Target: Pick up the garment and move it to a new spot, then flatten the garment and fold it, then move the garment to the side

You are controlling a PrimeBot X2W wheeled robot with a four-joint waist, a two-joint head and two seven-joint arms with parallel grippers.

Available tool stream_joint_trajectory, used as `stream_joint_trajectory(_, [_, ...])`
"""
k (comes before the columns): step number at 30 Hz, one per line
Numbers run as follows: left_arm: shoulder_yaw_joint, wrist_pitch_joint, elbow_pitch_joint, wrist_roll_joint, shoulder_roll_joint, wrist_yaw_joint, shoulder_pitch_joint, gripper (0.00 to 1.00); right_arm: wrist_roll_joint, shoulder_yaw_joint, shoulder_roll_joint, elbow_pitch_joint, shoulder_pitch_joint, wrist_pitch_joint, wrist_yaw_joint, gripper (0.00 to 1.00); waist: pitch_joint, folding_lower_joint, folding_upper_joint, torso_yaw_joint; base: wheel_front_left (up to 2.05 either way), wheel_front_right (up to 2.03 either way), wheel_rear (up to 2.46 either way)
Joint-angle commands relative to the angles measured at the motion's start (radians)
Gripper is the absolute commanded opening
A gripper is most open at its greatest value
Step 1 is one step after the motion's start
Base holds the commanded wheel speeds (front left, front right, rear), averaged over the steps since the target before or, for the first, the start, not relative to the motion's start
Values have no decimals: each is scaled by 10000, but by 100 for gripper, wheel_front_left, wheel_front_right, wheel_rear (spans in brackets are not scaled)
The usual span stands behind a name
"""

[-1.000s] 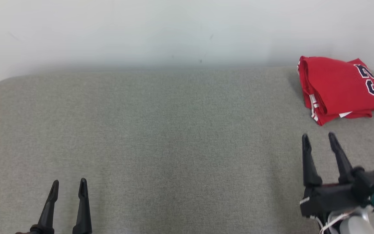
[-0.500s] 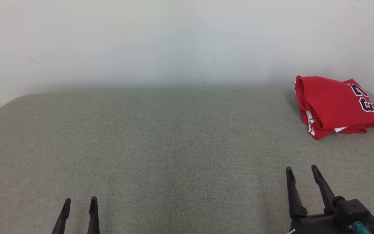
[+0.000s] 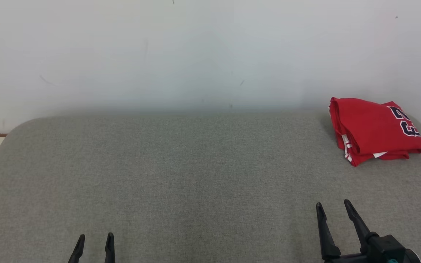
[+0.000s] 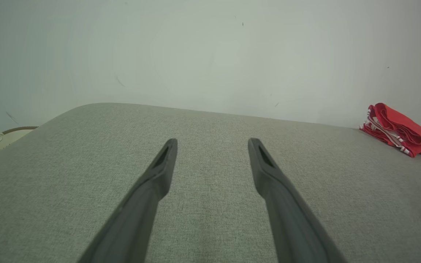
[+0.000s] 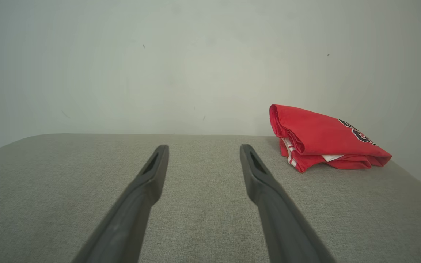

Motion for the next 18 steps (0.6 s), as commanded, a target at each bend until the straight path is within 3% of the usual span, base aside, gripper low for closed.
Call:
stream_joint_trajectory(1, [40,-33,65,62,6,-40,-51,100,-68,13,46,38,95,-11,-8,100,-40,1,1,-37,0,0,0])
stream_joint_trajectory(18, [29,-33,78,19,8,-71,-58,100,-281,-150,178,118,88,-11,-8,100,-68,1,1,-89,0,0,0])
